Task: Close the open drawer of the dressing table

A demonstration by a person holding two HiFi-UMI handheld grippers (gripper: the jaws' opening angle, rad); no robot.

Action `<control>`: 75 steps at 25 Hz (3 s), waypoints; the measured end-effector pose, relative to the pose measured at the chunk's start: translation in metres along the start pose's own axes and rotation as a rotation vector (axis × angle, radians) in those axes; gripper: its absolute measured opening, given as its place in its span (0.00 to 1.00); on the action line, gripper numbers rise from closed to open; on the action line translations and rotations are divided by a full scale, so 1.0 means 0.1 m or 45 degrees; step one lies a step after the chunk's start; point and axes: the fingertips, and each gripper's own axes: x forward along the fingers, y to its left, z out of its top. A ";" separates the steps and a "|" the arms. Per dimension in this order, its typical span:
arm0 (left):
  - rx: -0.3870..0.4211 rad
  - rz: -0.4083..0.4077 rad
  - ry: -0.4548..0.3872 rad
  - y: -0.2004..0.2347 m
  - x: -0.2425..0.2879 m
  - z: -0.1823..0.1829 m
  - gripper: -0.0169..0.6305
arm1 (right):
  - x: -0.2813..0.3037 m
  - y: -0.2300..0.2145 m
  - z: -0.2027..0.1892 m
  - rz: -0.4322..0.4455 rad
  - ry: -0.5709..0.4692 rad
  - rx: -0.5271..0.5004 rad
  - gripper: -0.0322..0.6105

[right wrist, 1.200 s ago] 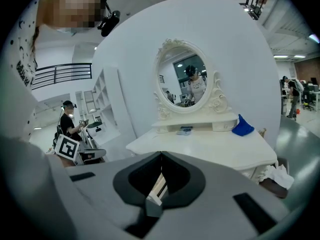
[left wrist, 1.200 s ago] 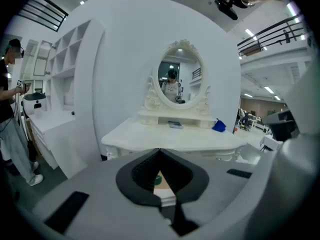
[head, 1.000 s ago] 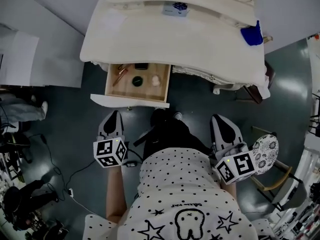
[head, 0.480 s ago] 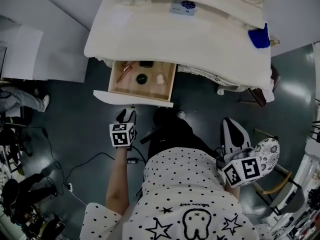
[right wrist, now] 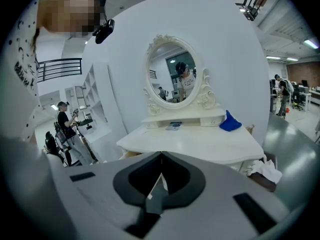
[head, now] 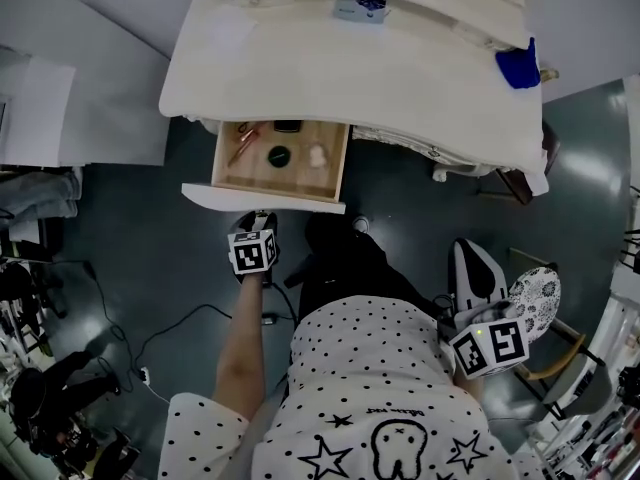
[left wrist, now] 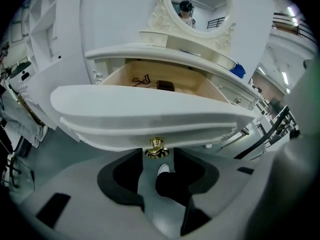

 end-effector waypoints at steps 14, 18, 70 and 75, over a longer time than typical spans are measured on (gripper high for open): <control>0.094 0.034 0.022 0.04 0.09 0.03 0.27 | 0.14 0.09 0.05 -0.014 0.063 0.038 0.06; 0.081 0.032 0.054 0.04 0.11 0.06 0.27 | 0.18 0.13 0.06 -0.014 0.067 0.049 0.06; 0.138 -0.071 0.000 0.01 0.74 1.29 0.26 | 0.34 0.04 0.34 -0.343 -0.022 0.143 0.06; 0.139 -0.073 -0.002 0.00 0.80 1.39 0.26 | 0.37 0.00 0.35 -0.357 -0.017 0.155 0.06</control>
